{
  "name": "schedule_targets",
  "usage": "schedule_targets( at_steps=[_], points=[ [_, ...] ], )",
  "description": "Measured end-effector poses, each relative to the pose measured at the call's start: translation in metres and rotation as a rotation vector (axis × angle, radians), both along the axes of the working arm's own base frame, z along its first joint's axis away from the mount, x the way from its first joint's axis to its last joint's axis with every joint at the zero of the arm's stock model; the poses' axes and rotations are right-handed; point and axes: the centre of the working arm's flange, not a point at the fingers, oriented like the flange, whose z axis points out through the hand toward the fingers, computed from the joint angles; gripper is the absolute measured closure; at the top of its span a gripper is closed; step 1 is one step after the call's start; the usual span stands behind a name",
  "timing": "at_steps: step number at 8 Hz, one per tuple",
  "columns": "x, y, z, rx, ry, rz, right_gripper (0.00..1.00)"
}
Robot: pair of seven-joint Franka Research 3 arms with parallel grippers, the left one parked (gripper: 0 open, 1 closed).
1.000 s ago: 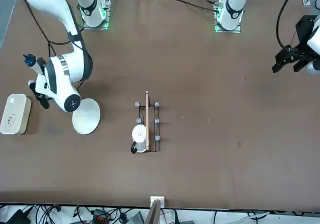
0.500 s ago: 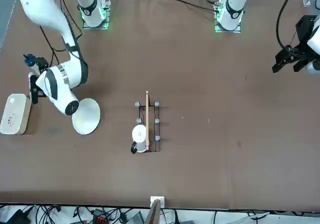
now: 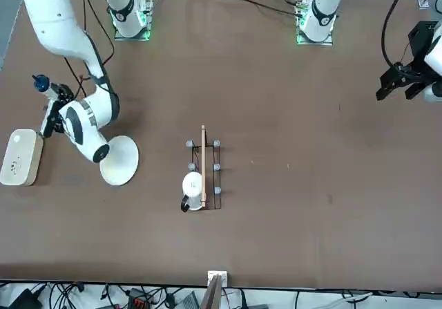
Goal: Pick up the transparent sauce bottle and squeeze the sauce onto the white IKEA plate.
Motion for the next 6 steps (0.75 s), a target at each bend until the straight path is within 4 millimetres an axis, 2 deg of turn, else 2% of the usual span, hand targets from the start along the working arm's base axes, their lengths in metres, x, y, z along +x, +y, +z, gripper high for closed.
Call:
schedule_targets(
  at_steps=[3, 6],
  points=[
    [-0.033, -0.030, -0.034, -0.092, -0.058, 0.014, 0.01],
    [-0.042, -0.038, -0.049, -0.134, -0.138, 0.005, 0.01]
  ],
)
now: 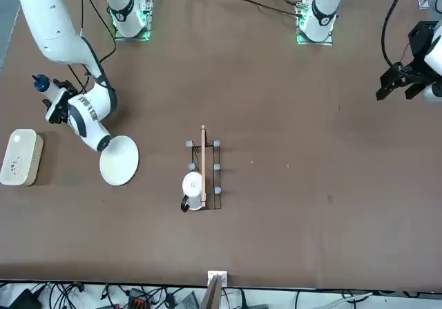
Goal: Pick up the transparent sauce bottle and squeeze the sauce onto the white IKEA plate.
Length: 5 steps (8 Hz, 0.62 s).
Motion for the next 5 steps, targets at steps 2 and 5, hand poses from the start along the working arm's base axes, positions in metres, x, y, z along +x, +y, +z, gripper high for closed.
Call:
schedule_targets(
  at_steps=[2, 5],
  points=[
    [-0.005, -0.012, -0.014, -0.045, -0.040, 0.014, 0.01],
    [-0.021, -0.043, -0.034, -0.093, -0.005, 0.052, 0.11]
  ],
)
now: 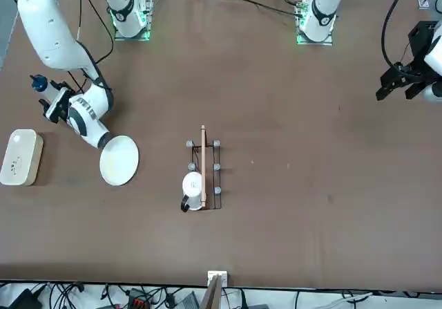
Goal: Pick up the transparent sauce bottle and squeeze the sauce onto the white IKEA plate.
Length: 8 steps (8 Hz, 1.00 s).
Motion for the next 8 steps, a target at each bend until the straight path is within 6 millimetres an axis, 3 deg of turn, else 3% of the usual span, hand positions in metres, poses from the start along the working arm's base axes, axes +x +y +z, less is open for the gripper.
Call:
schedule_targets(
  at_steps=[2, 5, 6, 8],
  points=[
    [0.000, 0.001, 0.000, -0.001, 0.001, 0.006, 0.40],
    [0.002, 0.004, 0.000, 0.001, -0.002, 0.014, 0.55],
    [0.008, 0.010, 0.004, 0.006, 0.001, 0.029, 0.55],
    [0.047, 0.035, 0.039, 0.030, -0.027, 0.070, 0.55]
  ],
)
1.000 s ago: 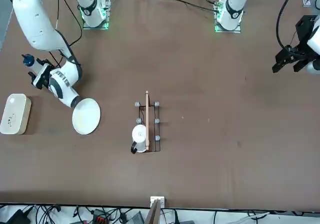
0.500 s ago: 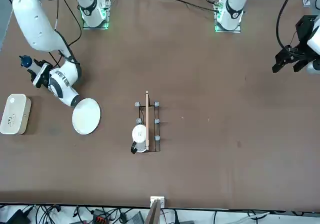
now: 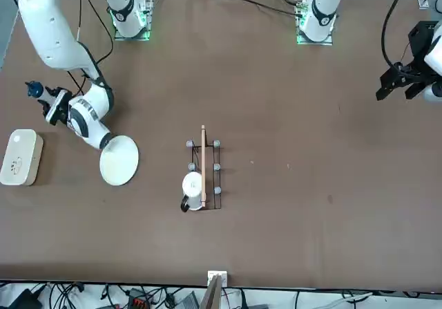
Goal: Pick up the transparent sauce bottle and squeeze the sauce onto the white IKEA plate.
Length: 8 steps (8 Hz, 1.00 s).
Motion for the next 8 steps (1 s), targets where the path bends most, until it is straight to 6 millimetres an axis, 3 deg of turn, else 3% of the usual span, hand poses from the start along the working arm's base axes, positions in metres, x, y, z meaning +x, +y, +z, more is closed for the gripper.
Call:
schedule_targets(
  at_steps=[2, 4, 6, 8],
  points=[
    [0.065, 0.051, 0.070, 0.161, -0.005, 0.011, 0.56],
    [0.107, 0.109, 0.121, 0.365, 0.039, 0.051, 0.56],
    [0.125, 0.155, 0.140, 0.534, 0.101, 0.100, 0.56],
    [0.136, 0.217, 0.154, 0.739, 0.134, 0.172, 0.56]
  ],
)
